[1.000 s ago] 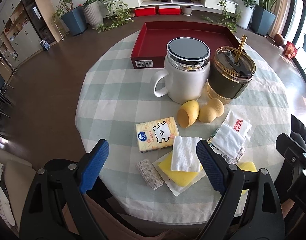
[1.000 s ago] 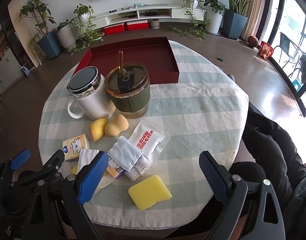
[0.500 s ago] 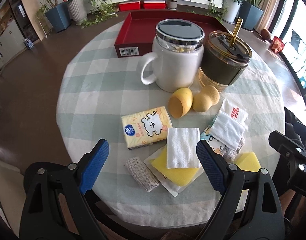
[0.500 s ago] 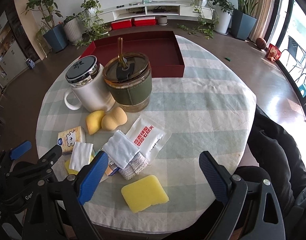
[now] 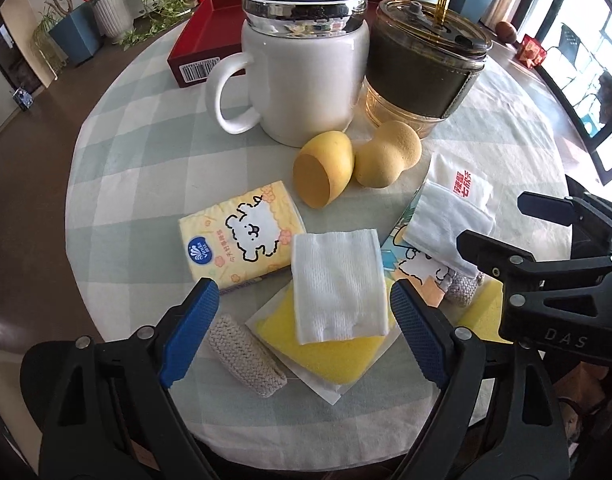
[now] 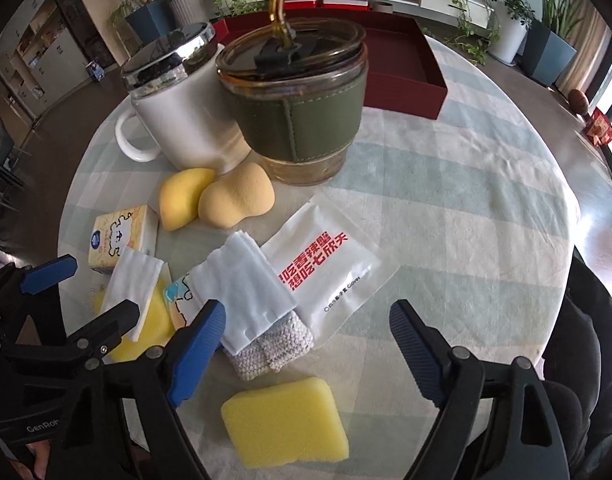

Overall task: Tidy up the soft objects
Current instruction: 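Close the right tool on a white cotton pad and lift it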

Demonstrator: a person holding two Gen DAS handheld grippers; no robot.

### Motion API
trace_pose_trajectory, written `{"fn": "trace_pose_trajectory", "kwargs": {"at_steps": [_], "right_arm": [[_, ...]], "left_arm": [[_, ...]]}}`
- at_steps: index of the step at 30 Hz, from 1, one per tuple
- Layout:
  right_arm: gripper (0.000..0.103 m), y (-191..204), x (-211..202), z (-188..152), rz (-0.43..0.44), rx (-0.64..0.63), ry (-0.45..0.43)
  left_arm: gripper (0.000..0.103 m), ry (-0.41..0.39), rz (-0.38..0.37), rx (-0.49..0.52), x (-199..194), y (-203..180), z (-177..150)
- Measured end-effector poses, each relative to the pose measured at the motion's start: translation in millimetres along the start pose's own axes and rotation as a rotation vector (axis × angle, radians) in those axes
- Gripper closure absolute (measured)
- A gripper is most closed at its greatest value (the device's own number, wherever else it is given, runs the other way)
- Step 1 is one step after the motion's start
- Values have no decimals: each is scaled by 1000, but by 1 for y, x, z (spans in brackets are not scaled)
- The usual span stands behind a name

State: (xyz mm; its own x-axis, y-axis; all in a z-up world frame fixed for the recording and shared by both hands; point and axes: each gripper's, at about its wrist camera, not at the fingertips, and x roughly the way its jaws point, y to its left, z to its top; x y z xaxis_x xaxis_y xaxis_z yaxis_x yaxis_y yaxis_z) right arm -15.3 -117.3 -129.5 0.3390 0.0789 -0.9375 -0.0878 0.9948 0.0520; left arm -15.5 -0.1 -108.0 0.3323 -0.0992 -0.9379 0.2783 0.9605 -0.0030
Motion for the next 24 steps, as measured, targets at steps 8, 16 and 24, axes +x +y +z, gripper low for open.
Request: {"fn": "trace_pose_trajectory", "kwargs": {"at_steps": [8, 16, 24], "right_arm": [[20, 3, 16, 10, 64, -89, 61], [63, 13, 16, 11, 186, -109, 72], [86, 17, 10, 11, 147, -126, 23]], "left_arm": [[30, 30, -33, 9, 10, 3, 4], [54, 16, -70, 23, 9, -2, 1], [74, -13, -105, -34, -2, 18, 0]]}}
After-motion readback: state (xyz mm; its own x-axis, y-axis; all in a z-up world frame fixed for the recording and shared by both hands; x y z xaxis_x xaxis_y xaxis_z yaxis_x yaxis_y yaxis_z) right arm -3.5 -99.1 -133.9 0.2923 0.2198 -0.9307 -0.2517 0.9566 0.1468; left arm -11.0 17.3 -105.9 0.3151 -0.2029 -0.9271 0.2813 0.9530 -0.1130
